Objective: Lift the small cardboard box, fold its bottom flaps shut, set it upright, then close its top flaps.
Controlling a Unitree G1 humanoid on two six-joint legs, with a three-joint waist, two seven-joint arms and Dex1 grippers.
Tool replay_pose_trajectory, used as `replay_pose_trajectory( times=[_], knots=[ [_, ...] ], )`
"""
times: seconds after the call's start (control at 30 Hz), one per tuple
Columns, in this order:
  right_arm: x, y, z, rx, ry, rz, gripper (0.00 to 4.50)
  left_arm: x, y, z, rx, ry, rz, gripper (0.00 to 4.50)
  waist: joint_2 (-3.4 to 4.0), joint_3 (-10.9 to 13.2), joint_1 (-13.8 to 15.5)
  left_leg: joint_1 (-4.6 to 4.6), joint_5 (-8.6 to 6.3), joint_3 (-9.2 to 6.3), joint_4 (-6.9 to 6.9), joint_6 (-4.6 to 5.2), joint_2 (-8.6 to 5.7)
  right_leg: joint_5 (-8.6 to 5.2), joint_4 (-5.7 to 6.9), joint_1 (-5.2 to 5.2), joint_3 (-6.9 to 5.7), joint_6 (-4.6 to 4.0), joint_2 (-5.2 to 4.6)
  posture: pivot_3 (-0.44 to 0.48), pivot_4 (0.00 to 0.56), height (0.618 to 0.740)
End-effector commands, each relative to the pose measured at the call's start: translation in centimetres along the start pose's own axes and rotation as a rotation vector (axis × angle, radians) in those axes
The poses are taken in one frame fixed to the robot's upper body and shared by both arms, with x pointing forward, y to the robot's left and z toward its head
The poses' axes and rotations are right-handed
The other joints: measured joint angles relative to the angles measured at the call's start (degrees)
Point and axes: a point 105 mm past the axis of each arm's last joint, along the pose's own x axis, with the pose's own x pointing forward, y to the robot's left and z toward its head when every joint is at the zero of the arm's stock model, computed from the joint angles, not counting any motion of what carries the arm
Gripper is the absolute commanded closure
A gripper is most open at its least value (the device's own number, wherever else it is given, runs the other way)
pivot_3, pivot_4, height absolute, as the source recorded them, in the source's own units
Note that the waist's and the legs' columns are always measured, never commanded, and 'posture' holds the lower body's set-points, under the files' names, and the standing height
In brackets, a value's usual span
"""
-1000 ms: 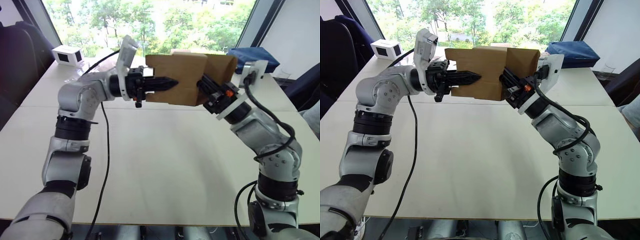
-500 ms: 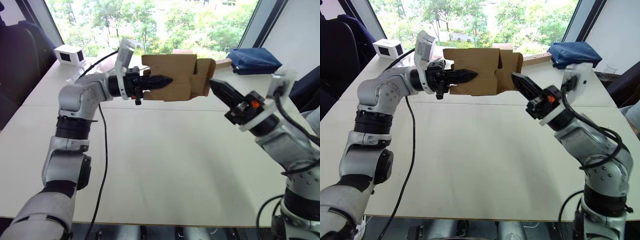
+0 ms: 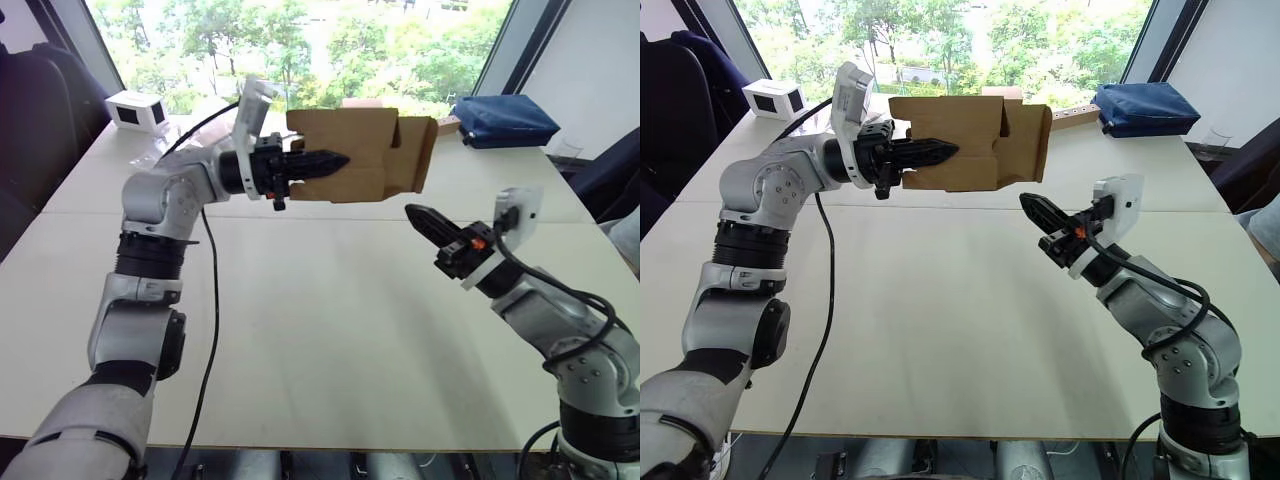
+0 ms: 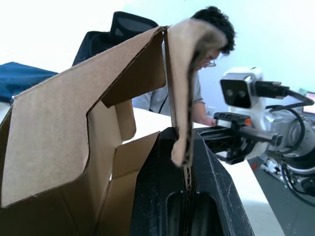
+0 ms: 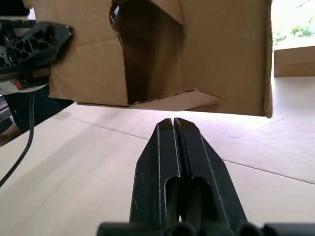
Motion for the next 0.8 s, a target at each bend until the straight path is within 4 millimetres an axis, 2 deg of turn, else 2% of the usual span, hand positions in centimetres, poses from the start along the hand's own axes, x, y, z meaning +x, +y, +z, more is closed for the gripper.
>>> replay_pose_trajectory(
  times=[0.03, 0.27, 0.4, 0.53, 0.8],
  knots=[
    [0.8, 0.3, 1.2, -0.031, -0.063, 0.023, 4.48, 0.3, -1.0, 1.9, 0.061, -0.02, -0.04, 4.5, 0.0, 0.0, 0.0, 0.0, 0.0, 0.01, 0.0, 0.0, 0.0, 0.0, 0.0, 0.0, 0.0, 0.0, 0.0, 0.0, 0.15, 0.74],
    [1.6, 1.3, 1.7, -0.014, -0.106, 0.093, 4.48, 0.4, -1.1, 1.6, 0.043, -0.014, -0.045, 4.5, 0.0, 0.0, 0.04, -0.01, 0.0, -0.02, 0.0, 0.0, 0.01, 0.0, -0.01, 0.0, -0.01, 0.0, 0.0, 0.0, 0.15, 0.74],
    [1.9, 2.1, 1.3, -0.029, -0.095, 0.14, 4.48, 0.4, -1.4, 1.5, 0.033, -0.013, -0.057, 4.5, 0.0, 0.0, 0.03, -0.02, 0.0, 0.0, 0.0, 0.0, -0.01, 0.0, -0.02, 0.0, -0.01, 0.0, -0.02, 0.0, 0.15, 0.74],
    [2.3, 2.8, 2.0, -0.02, -0.131, 0.17, 4.48, 0.6, -1.6, 1.2, 0.028, -0.005, -0.064, 4.5, 0.0, 0.0, 0.0, -0.01, 0.0, -0.01, 0.0, 0.0, 0.0, 0.0, 0.0, 0.0, -0.01, 0.0, -0.01, 0.0, 0.15, 0.74],
    [2.8, 3.9, 1.9, -0.038, -0.105, 0.237, 4.48, 0.8, -1.8, 1.1, 0.018, -0.008, -0.079, 4.5, 0.0, 0.0, -0.02, 0.0, 0.01, -0.01, 0.0, -0.01, 0.0, 0.0, 0.0, 0.0, -0.01, 0.0, -0.01, 0.0, 0.15, 0.74]
  ],
)
